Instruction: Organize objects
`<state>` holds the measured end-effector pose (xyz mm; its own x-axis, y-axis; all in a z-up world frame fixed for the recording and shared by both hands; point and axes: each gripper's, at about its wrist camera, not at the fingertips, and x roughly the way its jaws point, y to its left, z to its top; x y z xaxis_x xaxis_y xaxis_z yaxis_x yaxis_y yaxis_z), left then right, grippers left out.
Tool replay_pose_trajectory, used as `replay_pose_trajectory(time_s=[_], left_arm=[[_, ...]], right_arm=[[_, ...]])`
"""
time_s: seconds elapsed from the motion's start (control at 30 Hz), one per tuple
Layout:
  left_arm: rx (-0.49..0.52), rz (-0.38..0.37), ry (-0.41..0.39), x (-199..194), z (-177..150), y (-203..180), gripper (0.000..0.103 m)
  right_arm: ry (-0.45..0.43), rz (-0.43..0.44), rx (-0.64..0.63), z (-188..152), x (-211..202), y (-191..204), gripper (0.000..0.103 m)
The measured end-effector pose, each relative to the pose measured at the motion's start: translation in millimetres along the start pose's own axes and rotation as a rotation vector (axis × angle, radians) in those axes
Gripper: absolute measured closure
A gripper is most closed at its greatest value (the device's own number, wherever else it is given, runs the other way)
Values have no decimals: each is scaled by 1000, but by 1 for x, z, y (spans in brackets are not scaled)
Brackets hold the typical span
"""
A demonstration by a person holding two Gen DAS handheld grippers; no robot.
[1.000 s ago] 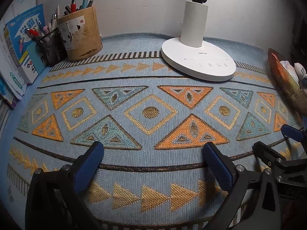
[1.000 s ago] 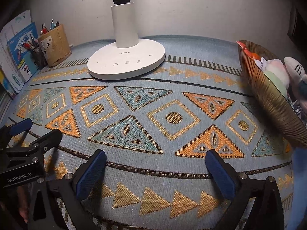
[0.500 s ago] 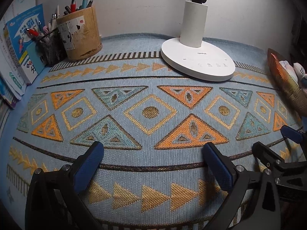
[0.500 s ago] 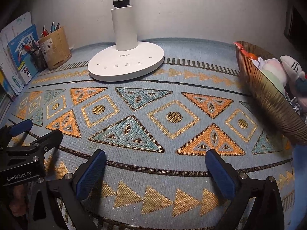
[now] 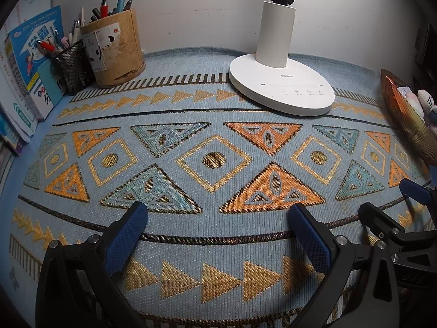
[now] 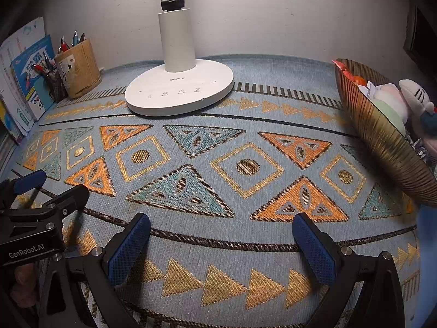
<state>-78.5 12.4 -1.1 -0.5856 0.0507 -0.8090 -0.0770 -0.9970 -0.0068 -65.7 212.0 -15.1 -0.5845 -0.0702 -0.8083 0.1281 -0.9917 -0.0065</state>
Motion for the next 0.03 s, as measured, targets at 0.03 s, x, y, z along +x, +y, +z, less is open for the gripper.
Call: replay_pose_trajectory(time_s=[0.03], left_arm=[[0, 0, 0, 0, 0, 0, 0]], right_arm=[[0, 0, 0, 0, 0, 0, 0]])
